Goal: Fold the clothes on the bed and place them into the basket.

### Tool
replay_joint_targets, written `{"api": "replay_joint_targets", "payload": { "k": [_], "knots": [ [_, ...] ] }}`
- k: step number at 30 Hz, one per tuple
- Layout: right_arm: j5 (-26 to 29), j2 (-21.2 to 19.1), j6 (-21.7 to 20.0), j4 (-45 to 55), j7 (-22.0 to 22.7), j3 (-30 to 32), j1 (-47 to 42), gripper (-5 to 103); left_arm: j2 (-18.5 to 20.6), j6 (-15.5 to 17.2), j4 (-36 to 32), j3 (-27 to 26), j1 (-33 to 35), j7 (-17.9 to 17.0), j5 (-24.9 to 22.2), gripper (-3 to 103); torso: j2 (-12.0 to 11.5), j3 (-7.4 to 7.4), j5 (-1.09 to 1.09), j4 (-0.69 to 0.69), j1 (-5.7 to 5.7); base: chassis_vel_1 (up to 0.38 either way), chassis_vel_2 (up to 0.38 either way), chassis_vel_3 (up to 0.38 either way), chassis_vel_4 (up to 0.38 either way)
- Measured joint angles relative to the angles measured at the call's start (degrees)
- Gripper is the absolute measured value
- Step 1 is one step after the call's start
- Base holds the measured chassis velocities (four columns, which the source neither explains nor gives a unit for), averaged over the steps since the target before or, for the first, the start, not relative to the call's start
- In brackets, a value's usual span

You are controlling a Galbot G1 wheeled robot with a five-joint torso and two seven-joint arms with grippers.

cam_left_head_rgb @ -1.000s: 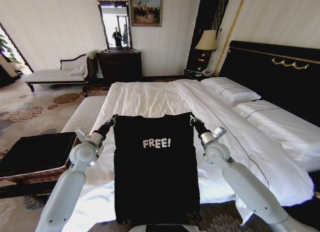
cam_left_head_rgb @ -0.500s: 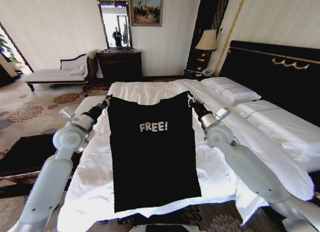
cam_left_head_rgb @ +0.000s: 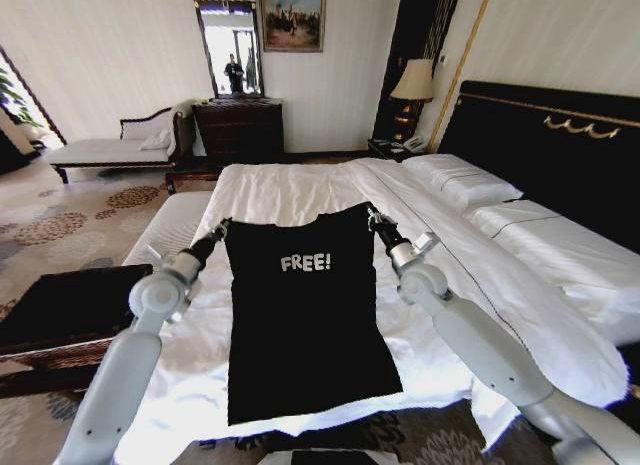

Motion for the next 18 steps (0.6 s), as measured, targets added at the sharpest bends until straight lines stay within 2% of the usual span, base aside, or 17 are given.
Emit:
{"api": "replay_joint_targets", "payload": {
  "k": [4,9,12,15,16,18],
  "knots": [
    [0.01,-1.62,-1.70,2.17,3.27,1.03,-4.38,0,0.02,-0.06,-1.84,-1.27,3.75,0.18,1.20,2,0.00,0.00,0.01,-0.02,0.00,0.000,0.000,0.000,0.000],
    [0.69,-4.07,-3.25,5.97,8.31,4.34,-13.74,0,0.24,1.78,-6.76,-2.42,11.42,-2.31,4.84,2,0.00,0.00,0.01,-0.02,0.00,0.000,0.000,0.000,0.000],
    [-0.48,-5.18,-3.29,8.38,9.15,6.05,-19.49,0,-0.17,2.52,-9.48,-2.77,15.69,-3.00,5.98,2,0.00,0.00,0.02,-0.01,0.00,0.000,0.000,0.000,0.000],
    [-2.77,-5.93,-3.05,11.20,9.89,8.21,-27.72,0,-1.11,3.95,-12.10,-3.32,21.05,-3.29,9.53,2,0.01,-0.01,0.01,-0.03,-0.01,0.000,0.000,0.000,0.000],
    [-2.77,-5.93,-3.05,11.20,9.89,8.21,-27.72,0,-1.11,3.95,-12.10,-3.32,21.05,-3.29,9.53,2,0.01,-0.01,0.01,-0.03,-0.01,0.000,0.000,0.000,0.000],
    [-3.73,-5.96,-2.74,11.94,10.31,9.26,-31.33,0,-1.81,6.01,-13.20,-3.63,23.91,-3.98,11.34,2,0.01,-0.01,0.01,-0.04,-0.01,0.000,0.000,0.000,0.000]
  ]
}}
